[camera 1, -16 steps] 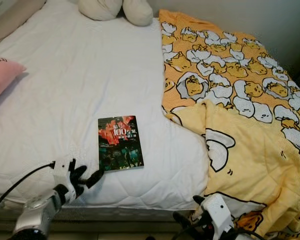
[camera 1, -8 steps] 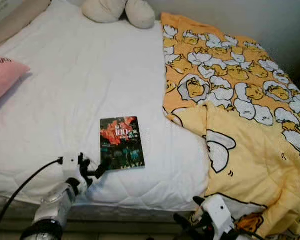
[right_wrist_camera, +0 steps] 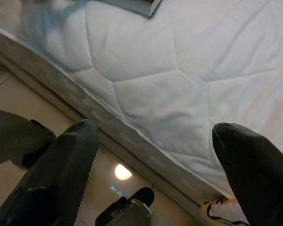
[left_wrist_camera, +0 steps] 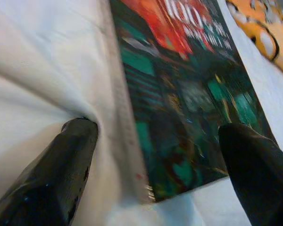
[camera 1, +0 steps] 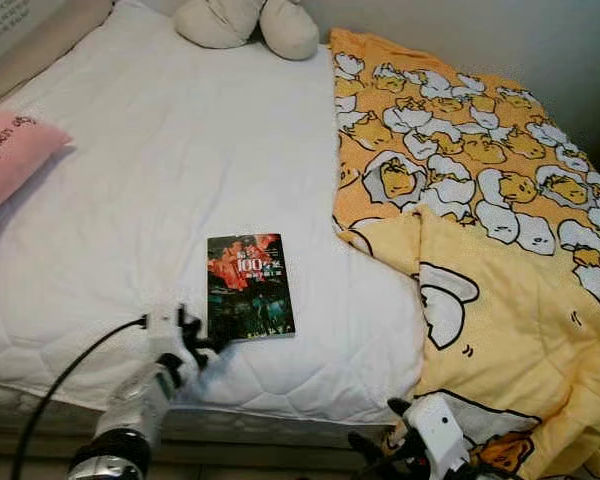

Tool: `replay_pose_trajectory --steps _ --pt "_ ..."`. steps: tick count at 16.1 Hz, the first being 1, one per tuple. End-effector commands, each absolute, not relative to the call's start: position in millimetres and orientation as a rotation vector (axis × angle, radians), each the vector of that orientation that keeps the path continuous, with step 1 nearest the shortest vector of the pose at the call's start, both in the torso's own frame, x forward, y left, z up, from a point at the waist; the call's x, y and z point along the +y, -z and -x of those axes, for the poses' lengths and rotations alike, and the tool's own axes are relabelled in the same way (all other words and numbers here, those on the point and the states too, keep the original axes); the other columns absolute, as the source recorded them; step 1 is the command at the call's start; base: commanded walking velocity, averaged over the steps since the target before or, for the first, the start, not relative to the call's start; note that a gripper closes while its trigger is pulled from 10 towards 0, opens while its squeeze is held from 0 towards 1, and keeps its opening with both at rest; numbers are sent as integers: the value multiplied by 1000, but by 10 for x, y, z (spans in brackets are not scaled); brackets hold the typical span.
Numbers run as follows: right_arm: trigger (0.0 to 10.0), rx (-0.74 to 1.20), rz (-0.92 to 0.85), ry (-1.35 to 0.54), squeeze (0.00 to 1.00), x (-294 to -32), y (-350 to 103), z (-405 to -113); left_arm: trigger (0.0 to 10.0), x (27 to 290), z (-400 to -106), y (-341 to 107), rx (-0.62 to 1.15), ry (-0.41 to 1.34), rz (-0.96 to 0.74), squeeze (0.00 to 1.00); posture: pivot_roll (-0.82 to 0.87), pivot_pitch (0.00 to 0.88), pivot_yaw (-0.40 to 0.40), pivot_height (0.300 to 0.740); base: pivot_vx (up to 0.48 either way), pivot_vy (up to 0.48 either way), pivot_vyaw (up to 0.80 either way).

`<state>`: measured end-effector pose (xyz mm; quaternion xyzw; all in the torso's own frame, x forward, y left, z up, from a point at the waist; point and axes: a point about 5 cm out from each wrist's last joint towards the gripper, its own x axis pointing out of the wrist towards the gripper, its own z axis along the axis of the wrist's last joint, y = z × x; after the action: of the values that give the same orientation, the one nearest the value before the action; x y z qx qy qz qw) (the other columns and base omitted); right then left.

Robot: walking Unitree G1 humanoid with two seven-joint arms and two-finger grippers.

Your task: Clean up the room

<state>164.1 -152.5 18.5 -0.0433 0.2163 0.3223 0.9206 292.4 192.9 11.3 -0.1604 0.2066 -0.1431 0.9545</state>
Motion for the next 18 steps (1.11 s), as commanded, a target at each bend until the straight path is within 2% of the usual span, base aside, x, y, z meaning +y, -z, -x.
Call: replay_pose_trajectory --steps 1,4,7,8,9,12,18 --pt "10000 458 104 -647 0 -1607 -161 -1630 10000 1703 -2874 1 502 347 337 0 72 134 -165 740 0 0 0" --pt "10000 461 104 -647 0 -1601 -136 -1633 10000 1617 -2876 16 507 344 388 0 65 138 -165 740 0 0 0" --pt "10000 460 104 -645 0 -1594 -138 -1630 10000 1567 -2890 36 543 334 328 0 62 141 -165 740 0 0 0" --pt "10000 457 103 -646 0 -1586 -151 -1629 431 1581 -2895 51 563 304 316 0 61 141 -164 740 0 0 0" --pt "10000 451 103 -645 0 -1579 -178 -1633 0 1611 -2917 47 572 259 324 0 57 141 -162 740 0 0 0" --pt "10000 399 96 -603 0 -1590 -270 -1677 0 1550 -2963 -16 538 325 374 0 53 140 -161 740 0 0 0" --pt "10000 354 89 -571 0 -1537 -378 -1788 0 1575 -3034 -70 535 307 333 0 47 141 -151 740 0 0 0"
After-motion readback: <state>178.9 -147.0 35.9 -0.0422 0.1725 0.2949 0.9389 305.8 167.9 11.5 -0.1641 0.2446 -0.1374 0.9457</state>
